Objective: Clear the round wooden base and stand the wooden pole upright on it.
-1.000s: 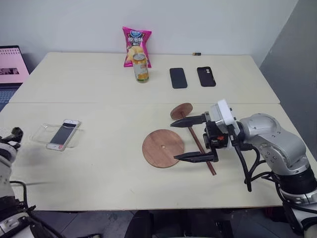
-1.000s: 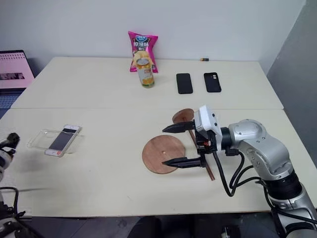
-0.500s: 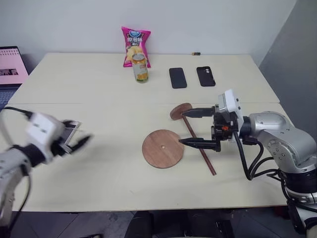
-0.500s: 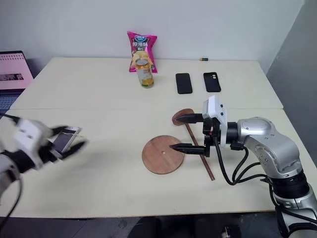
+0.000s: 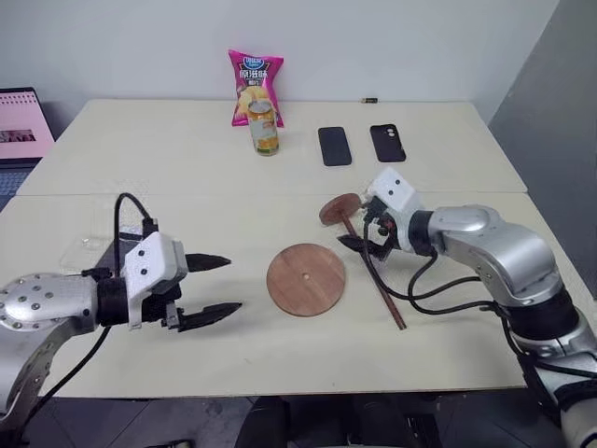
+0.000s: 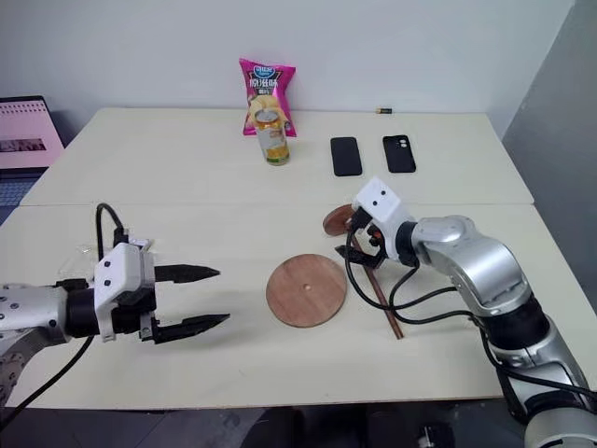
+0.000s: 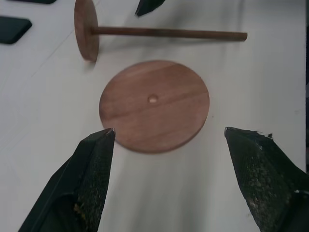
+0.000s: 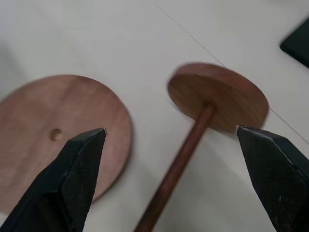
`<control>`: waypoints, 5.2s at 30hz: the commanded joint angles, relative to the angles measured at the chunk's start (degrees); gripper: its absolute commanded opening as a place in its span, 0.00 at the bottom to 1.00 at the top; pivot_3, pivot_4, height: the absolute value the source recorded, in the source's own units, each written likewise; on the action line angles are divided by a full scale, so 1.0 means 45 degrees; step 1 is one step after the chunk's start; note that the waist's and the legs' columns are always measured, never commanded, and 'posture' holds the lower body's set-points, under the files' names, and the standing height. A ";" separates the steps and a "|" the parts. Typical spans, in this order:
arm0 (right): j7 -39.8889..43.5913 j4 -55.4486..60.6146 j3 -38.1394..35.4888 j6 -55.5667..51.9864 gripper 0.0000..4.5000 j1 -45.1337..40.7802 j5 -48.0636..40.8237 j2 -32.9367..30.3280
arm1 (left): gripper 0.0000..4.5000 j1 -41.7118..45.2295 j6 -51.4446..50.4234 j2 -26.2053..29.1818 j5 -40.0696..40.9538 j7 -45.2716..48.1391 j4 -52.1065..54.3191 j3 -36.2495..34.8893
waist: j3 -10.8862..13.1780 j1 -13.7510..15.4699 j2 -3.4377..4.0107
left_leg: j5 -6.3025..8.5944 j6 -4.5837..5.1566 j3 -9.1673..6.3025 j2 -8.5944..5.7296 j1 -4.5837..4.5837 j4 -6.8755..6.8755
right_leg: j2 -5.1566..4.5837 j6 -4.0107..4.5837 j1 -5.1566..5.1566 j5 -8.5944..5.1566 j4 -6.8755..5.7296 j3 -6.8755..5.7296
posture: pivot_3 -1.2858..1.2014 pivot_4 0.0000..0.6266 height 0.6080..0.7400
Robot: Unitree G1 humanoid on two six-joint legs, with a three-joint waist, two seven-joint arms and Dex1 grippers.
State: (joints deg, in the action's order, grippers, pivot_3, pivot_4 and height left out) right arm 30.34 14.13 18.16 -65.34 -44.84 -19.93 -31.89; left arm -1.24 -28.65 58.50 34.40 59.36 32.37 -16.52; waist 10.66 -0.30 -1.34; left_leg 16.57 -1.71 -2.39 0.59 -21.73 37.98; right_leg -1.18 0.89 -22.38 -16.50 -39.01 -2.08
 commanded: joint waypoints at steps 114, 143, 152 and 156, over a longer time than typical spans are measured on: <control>0.2614 -0.2760 -0.0336 1.3788 0.05 0.5719 0.0793 0.5750 | 0.84 -0.2311 0.1458 -0.1414 -0.0780 0.0869 -0.0172 -0.1050 | -0.0070 -0.0254 -0.0020 | 0.0001 0.0001 0.0001 0.0008 0.0100 -0.0016 | 0.0012 -0.0009 0.0076 -0.0001 -0.0004 0.0016 | 0.52 0.24 1.00; 0.3010 -0.1567 -0.0314 1.2081 0.63 0.5495 0.0426 0.4749 | 0.84 -0.1690 0.1353 -0.1557 -0.0825 0.0499 -0.0332 -0.0781 | -0.0092 -0.0261 0.0014 | 0.0003 0.0003 0.0012 0.0015 0.0160 -0.0051 | 0.0017 0.0002 0.0116 -0.0017 0.0004 0.0028 | 0.52 0.24 1.00; 0.4336 -0.0112 -0.1151 1.1470 0.99 0.5672 0.0756 0.1632 | 0.84 -0.1189 -0.0140 -0.0960 -0.1463 -0.1143 -0.0133 -0.1121 | -0.0053 -0.0178 0.0009 | 0.0003 0.0004 0.0011 0.0003 0.0156 -0.0044 | 0.0011 -0.0011 0.0122 -0.0023 0.0009 0.0028 | 0.52 0.24 1.00; 0.5258 0.0856 -0.2012 1.0738 0.99 0.5739 -0.0365 0.0137 | 0.84 -0.1140 -0.0529 -0.0712 -0.1293 -0.1206 -0.0127 -0.1452 | -0.0045 -0.0164 0.0010 | 0.0004 0.0004 0.0012 0.0008 0.0155 -0.0050 | 0.0013 -0.0023 0.0117 -0.0030 0.0013 0.0025 | 0.52 0.24 1.00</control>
State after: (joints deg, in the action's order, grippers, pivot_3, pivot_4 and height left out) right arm 51.73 13.75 11.42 -15.95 -19.04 -18.27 -30.10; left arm -6.85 -30.77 54.35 28.07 54.18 30.51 -20.71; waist 10.46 -1.03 -1.30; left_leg 16.58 -1.69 -2.34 0.65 -21.03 37.72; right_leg -1.11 0.79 -21.86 -16.64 -38.95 -1.98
